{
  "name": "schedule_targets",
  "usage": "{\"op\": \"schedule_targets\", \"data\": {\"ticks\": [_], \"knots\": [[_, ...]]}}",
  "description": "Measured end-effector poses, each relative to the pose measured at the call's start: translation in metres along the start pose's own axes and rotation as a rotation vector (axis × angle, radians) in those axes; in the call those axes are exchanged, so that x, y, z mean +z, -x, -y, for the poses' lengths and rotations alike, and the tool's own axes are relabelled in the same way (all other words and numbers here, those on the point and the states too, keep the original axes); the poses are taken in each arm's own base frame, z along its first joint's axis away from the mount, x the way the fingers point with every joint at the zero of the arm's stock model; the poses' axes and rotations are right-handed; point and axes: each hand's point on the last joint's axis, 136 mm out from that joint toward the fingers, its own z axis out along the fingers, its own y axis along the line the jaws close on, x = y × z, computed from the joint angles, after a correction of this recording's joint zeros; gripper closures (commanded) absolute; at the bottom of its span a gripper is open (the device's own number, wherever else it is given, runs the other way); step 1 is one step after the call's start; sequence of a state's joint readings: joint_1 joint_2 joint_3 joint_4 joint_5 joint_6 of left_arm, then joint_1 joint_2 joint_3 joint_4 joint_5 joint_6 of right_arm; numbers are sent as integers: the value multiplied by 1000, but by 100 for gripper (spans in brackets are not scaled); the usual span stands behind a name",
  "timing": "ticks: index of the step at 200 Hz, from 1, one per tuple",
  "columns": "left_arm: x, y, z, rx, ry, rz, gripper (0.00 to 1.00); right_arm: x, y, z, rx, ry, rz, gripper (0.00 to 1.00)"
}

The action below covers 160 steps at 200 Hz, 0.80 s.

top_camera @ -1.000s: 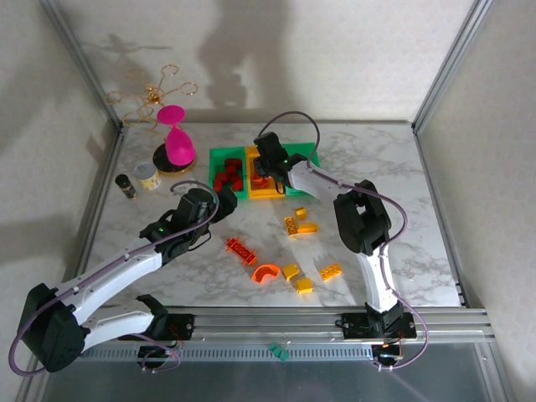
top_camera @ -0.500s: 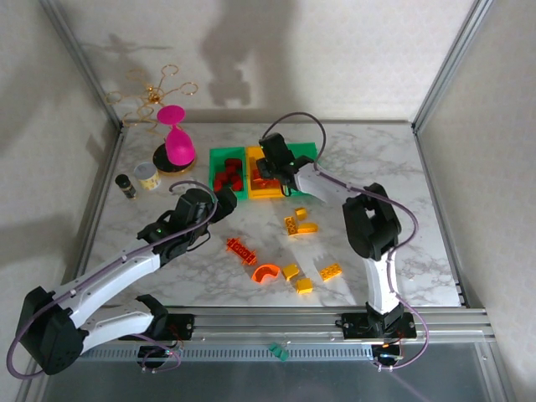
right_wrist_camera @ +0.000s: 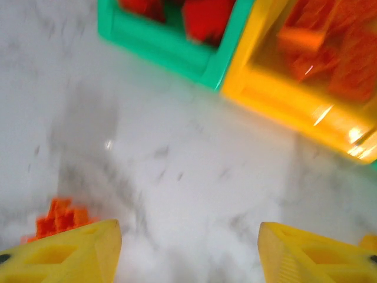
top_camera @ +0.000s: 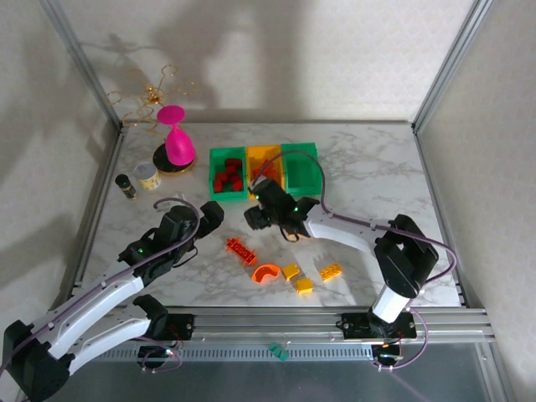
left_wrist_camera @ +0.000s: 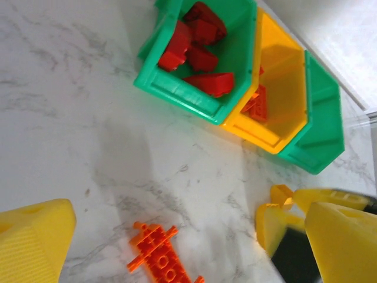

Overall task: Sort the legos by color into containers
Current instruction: Pick up the lego from the bottom-center of the table.

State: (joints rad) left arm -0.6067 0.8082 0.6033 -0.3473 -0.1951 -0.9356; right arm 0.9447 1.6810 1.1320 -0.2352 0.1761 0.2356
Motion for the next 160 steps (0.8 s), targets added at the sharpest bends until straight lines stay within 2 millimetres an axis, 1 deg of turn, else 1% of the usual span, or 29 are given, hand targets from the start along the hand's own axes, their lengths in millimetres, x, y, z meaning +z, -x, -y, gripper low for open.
{"op": "schedule_targets", "data": {"ticks": [15,31,47,62,85,116,160], "knots": [[-2,-4,-9,-9,14,-8,0,2,-25,-18,-32,31,-47,31],[-5,-8,-17,-18,33,-17,0,2,-42,-36,-59,64,-77,28],[-7,-10,-23,-26,38,-17,0,0,-50,-51,-84,98,-87,26],[-9,-11,-27,-34,41,-15,0,1,-54,-62,-101,117,-91,25],[-11,-12,-31,-42,51,-15,0,15,-63,-69,-123,119,-123,26],[-12,-13,-35,-43,64,-18,0,33,-75,-71,-148,106,-166,29],[-12,-13,-39,-41,74,-10,0,48,-71,-76,-184,105,-175,35]]}}
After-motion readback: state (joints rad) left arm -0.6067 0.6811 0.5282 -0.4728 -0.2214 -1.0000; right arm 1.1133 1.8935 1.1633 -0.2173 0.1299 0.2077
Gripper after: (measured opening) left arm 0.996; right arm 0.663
